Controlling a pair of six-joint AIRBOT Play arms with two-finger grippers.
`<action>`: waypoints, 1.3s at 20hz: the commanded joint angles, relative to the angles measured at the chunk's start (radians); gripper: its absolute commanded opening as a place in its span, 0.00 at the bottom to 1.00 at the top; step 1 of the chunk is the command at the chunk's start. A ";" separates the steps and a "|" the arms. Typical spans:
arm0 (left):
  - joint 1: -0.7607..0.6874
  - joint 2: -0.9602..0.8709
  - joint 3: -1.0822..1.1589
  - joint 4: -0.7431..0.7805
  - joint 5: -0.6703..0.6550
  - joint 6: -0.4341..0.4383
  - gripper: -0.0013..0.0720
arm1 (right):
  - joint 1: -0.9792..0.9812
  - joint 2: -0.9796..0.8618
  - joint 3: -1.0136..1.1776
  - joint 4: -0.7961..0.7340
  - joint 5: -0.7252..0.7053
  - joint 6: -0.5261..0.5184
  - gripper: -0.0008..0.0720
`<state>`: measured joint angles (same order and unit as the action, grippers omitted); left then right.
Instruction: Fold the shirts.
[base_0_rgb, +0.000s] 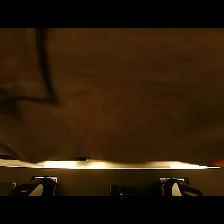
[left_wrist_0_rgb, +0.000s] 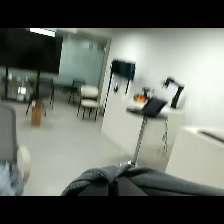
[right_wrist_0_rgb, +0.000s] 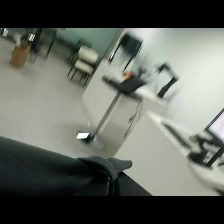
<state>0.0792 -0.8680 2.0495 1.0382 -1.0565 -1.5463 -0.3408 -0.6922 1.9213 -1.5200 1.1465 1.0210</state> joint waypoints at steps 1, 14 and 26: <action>0.000 -0.069 -0.057 0.082 -0.166 -0.025 0.06 | 0.001 -0.124 -0.003 -0.039 0.235 -0.041 0.08; -0.026 -0.831 -0.515 -0.101 0.230 0.188 0.06 | 0.131 -1.102 -0.203 0.061 -0.176 -0.029 0.08; 0.011 -0.849 -0.515 -0.047 0.140 0.193 0.06 | 0.165 -1.097 -0.203 0.018 -0.161 0.064 0.08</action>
<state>0.0711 -1.7309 1.5356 0.9459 -0.7532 -1.3571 -0.1783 -1.8057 1.7176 -1.4704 0.8219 1.1072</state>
